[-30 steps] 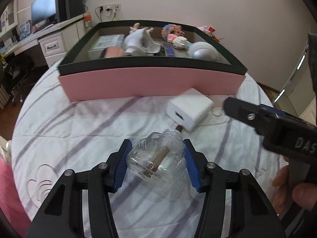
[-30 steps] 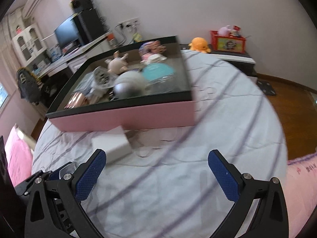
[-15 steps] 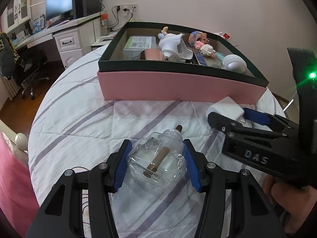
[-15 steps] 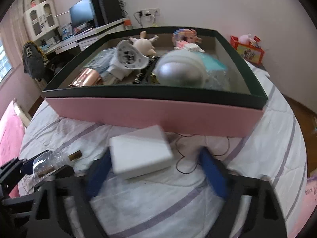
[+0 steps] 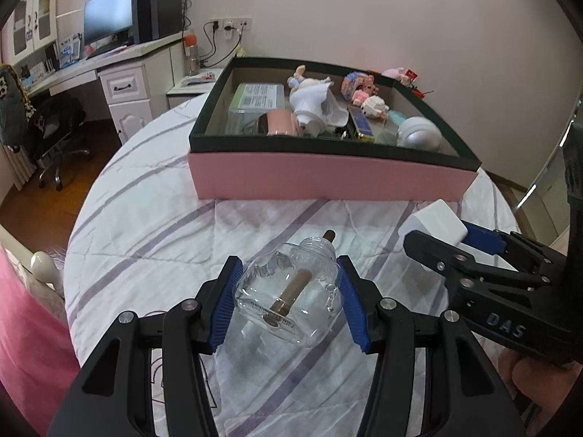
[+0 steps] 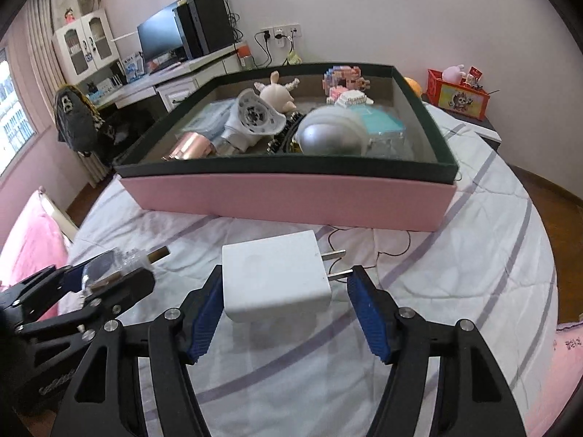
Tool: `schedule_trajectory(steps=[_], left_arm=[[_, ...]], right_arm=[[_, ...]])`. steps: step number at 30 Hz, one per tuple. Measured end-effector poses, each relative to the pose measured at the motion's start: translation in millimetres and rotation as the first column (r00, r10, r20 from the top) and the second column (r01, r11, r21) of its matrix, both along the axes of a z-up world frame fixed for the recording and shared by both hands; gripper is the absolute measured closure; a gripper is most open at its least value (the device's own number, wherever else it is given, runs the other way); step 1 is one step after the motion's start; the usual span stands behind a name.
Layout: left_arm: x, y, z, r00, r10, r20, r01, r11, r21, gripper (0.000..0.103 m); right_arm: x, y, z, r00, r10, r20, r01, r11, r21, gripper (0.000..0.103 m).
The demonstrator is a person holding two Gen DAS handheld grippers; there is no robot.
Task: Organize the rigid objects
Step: 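Carry both items into the pink box and open both tools to release them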
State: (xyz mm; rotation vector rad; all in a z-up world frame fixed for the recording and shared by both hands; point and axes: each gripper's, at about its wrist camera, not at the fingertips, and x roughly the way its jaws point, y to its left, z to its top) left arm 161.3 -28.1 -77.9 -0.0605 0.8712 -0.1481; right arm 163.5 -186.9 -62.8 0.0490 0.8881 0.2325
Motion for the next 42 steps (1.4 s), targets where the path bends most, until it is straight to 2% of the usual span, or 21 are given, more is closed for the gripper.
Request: schedule_trajectory(steps=[10, 18, 23, 31, 37, 42], left_arm=[[11, 5, 51, 0.994, -0.023, 0.11, 0.024, 1.0, -0.005, 0.05], [44, 14, 94, 0.979, -0.018, 0.202, 0.021, 1.0, -0.013, 0.05], [69, 20, 110, 0.973, -0.003, 0.231, 0.01, 1.0, -0.028, 0.05], [118, 12, 106, 0.977, -0.025, 0.21, 0.03, 0.999, -0.017, 0.05], [155, -3, 84, 0.986, -0.047, 0.162, 0.049, 0.999, -0.012, 0.05], [179, -8, 67, 0.992, -0.045, 0.12, 0.047, 0.999, -0.02, 0.05]], right_arm=[[-5, -13, 56, 0.996, 0.018, 0.092, -0.026, 0.996, 0.088, 0.035], [18, -21, 103, 0.982, 0.017, 0.188, -0.032, 0.997, 0.076, 0.035], [41, -22, 118, 0.976, 0.014, 0.218, -0.031, 0.997, 0.073, 0.035], [95, -25, 108, 0.983, 0.008, 0.186, -0.024, 0.996, 0.084, 0.035], [139, -30, 82, 0.993, -0.007, 0.121, -0.003, 0.997, 0.08, 0.035], [160, -28, 63, 0.997, -0.006, 0.077, 0.0, 0.997, 0.074, 0.035]])
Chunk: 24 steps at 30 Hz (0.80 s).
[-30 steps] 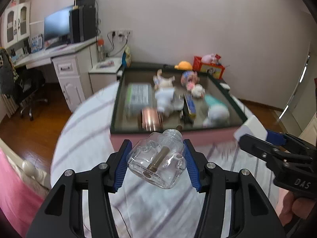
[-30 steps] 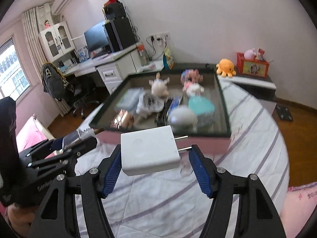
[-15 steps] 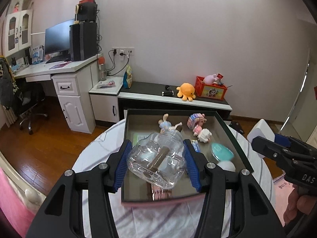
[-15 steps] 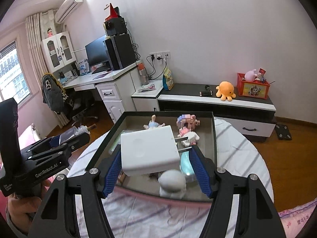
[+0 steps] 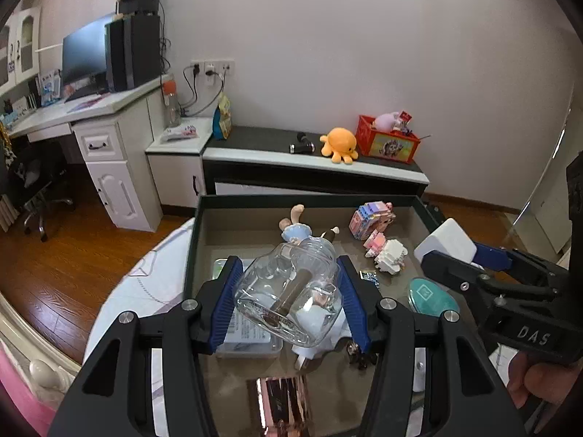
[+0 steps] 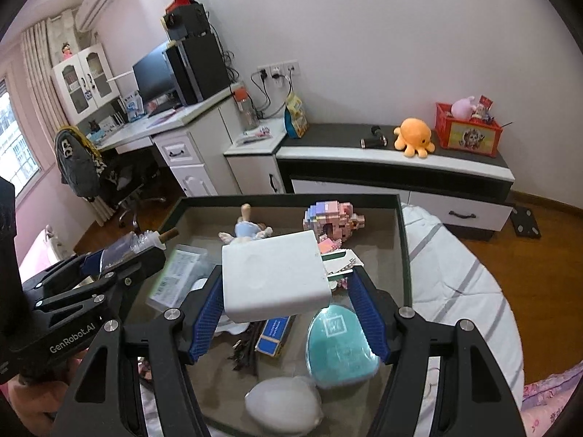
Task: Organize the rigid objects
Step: 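Carry both items into the pink box and open both tools to release them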
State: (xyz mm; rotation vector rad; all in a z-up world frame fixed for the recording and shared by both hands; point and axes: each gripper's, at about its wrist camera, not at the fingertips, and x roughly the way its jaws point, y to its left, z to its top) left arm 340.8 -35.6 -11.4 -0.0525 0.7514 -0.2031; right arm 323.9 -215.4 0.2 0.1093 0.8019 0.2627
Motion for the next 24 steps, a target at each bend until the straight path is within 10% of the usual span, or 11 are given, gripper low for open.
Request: schedule_trajectory(steps=[12, 16, 24], left_arm=[[21, -10, -27, 0.998, -0.003, -0.07, 0.005, 1.0, 0.025, 0.047], [17, -5, -23, 0.998, 0.031, -0.052, -0.029, 0.999, 0.033, 0.003], [-24, 6, 7, 0.999, 0.037, 0.04, -0.039, 0.998, 0.041, 0.0]], right_arm=[[24, 0, -32, 0.996, 0.001, -0.091, -0.003, 1.0, -0.02, 0.034], [24, -3, -35, 0.994, -0.001, -0.11, 0.001, 1.0, -0.004, 0.027], [-2, -15, -16, 0.997, -0.038, -0.064, 0.043, 0.995, 0.087, 0.0]])
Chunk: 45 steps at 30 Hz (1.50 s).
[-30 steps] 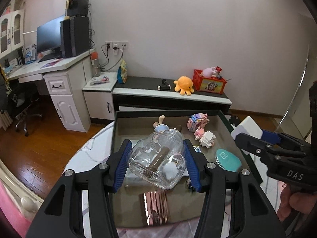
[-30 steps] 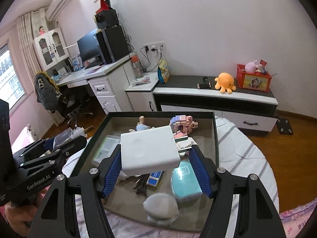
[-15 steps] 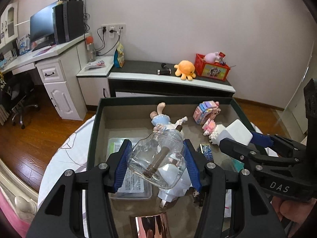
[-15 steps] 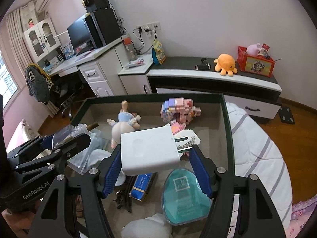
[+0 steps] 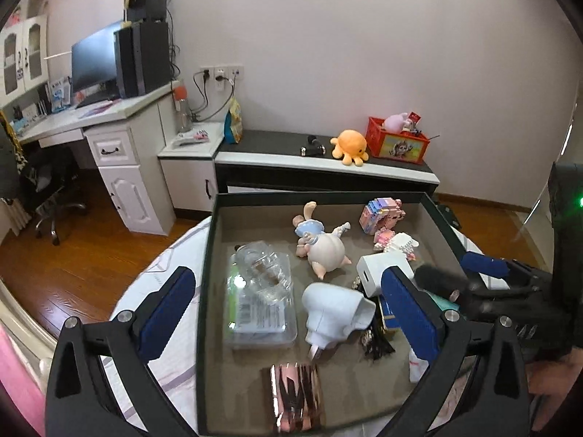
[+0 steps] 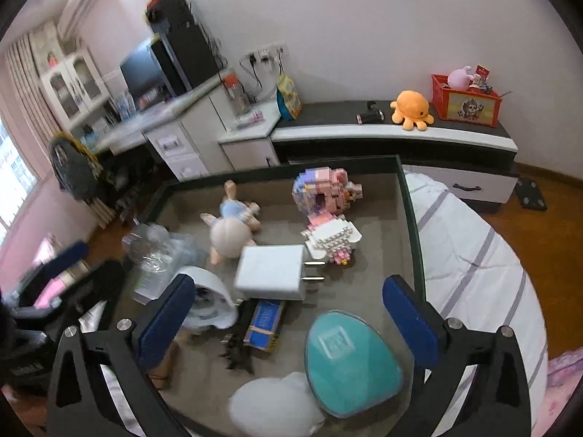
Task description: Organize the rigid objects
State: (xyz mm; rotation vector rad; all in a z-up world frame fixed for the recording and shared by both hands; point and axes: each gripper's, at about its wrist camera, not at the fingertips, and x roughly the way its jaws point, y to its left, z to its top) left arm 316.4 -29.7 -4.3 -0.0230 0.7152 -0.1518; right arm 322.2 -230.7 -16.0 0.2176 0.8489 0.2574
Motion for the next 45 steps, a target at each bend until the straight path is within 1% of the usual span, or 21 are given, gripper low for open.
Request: schedule_trajectory(steps=[2, 8, 12, 15, 19, 23, 25, 33, 39, 45], left_arm=[[-13, 6, 6, 1.0, 0.014, 0.012, -0.014, 1.0, -0.002, 0.0], [-57, 18, 29, 0.998, 0.035, 0.055, -0.034, 0.999, -0.018, 0.0], [-88, 22, 43, 0.996, 0.038, 0.083, -0.036, 0.999, -0.023, 0.0], [-114, 22, 52, 0.995, 0.031, 0.095, -0.03, 1.0, -0.004, 0.0], [-148, 21, 65, 0.992, 0.027, 0.121, -0.027, 1.0, 0.001, 0.0], [-184, 19, 77, 0.984, 0.041, 0.171, -0.045, 0.999, 0.015, 0.0], [-200, 19, 80, 0.98, 0.06, 0.188, -0.067, 0.997, 0.029, 0.0], [-247, 24, 80, 0.973, 0.101, 0.206, -0.107, 0.994, 0.019, 0.0], [-273, 30, 80, 0.971, 0.114, 0.21, -0.117, 0.993, 0.004, 0.0], [-288, 29, 86, 0.968, 0.105, 0.228, -0.111, 0.994, 0.009, 0.0]], right_arm=[[-7, -3, 6, 1.0, -0.026, 0.01, 0.026, 0.999, 0.02, 0.0], [-49, 4, 42, 0.995, -0.051, 0.088, 0.051, 0.999, -0.001, 0.0], [-92, 8, 70, 0.987, -0.076, 0.143, 0.081, 0.996, -0.026, 0.0], [-127, 9, 88, 0.978, -0.08, 0.191, 0.092, 0.994, -0.056, 0.0], [-176, 8, 108, 0.959, -0.1, 0.265, 0.123, 0.99, -0.07, 0.0], [-213, 9, 113, 0.946, -0.12, 0.301, 0.152, 0.984, -0.088, 0.0], [-233, 10, 110, 0.941, -0.135, 0.31, 0.172, 0.98, -0.096, 0.0], [-282, 15, 96, 0.94, -0.154, 0.304, 0.201, 0.971, -0.13, 0.0], [-305, 21, 102, 0.93, -0.146, 0.336, 0.204, 0.968, -0.144, 0.0], [-313, 30, 106, 0.929, -0.126, 0.347, 0.186, 0.972, -0.146, 0.0]])
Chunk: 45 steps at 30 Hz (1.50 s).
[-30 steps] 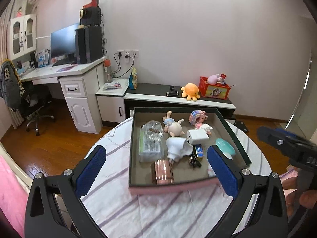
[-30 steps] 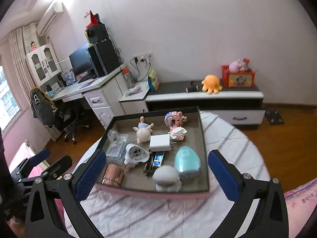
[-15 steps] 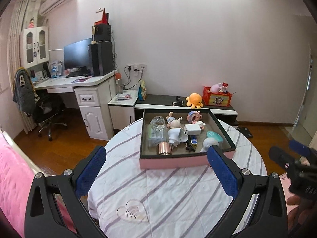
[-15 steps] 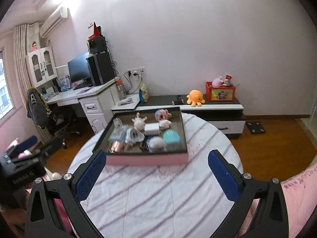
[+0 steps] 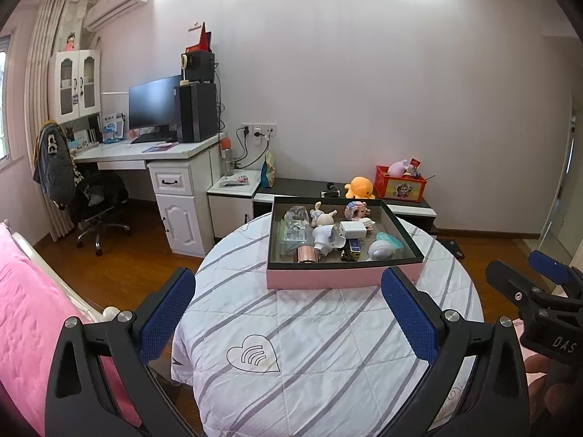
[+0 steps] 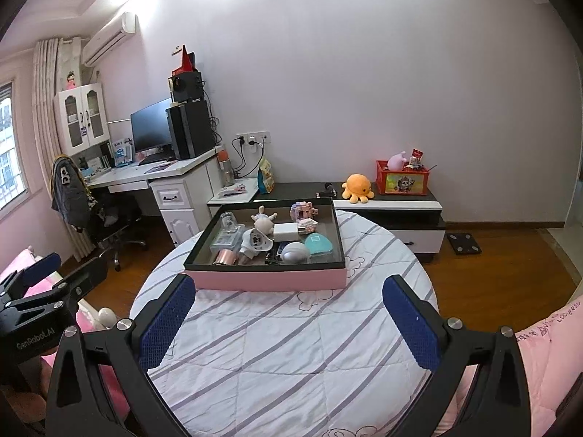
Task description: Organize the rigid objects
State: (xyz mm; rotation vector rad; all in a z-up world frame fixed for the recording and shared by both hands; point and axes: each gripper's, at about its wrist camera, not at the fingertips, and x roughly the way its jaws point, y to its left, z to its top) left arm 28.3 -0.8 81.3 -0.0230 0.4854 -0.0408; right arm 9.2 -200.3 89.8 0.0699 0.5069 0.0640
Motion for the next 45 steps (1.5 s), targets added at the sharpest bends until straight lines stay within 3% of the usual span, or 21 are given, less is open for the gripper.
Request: schedule_trajectory(steps=[45], left_arm=[[20, 3, -4, 0.999, -0.036, -0.02, 0.036, 0.999, -0.031, 0.0]], right_arm=[[14, 3, -11, 1.0, 0.008, -0.029, -0.008, 1.0, -0.009, 0.0]])
